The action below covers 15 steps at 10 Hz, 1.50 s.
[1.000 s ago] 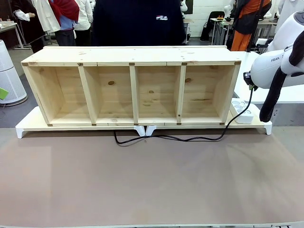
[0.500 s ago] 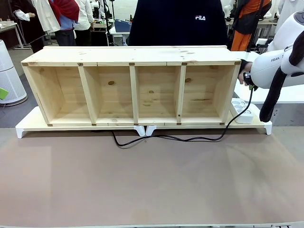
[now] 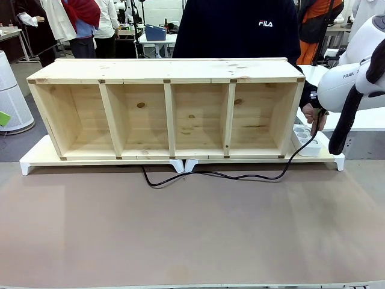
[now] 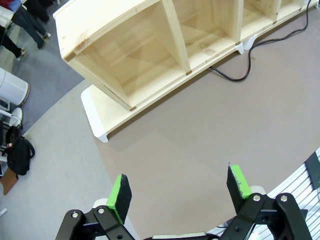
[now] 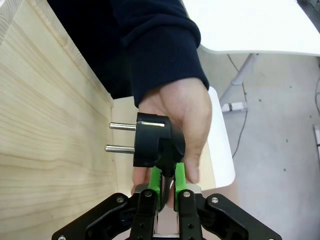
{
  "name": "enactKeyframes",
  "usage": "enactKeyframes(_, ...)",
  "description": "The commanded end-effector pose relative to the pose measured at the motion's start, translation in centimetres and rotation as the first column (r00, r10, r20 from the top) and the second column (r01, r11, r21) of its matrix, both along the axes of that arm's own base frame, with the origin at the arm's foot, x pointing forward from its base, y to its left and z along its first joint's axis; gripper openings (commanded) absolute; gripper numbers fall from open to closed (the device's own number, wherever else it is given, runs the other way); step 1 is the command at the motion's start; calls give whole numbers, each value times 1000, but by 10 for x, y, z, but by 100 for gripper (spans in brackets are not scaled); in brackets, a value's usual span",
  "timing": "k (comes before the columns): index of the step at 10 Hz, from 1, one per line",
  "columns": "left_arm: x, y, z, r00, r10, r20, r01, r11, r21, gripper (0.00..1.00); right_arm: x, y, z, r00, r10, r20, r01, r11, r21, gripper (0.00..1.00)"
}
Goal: Perform cable management.
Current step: Release the Power Cable when the human grasps it.
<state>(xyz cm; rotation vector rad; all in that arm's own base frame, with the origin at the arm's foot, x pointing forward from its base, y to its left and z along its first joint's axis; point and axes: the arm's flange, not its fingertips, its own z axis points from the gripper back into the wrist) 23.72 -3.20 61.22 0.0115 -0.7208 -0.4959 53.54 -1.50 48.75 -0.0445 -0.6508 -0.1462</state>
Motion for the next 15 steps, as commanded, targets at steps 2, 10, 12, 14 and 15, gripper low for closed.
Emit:
enactKeyframes(2,0,1,0,1000,1,1,-1,1000,-2,100,0,1,0,1000,3,0,-3,1000,-7,14)
enactKeyframes(10,0,1,0,1000,1,1,-1,1000,-2,100,-1,0,3,1000,6,-28,-5,1000,13,33)
enactKeyframes(12,0,1,0,1000,1,1,-1,1000,-2,100,-2,-1,4,999,6,-34,-6,1000,5,52)
enactKeyframes(14,0,1,0,1000,1,1,-1,1000,-2,100,-2,-1,5,999,9,-34,-8,1000,3,71)
enactKeyframes(15,0,1,0,1000,1,1,-1,1000,-2,100,-2,-1,5,999,10,-36,-10,1000,4,90)
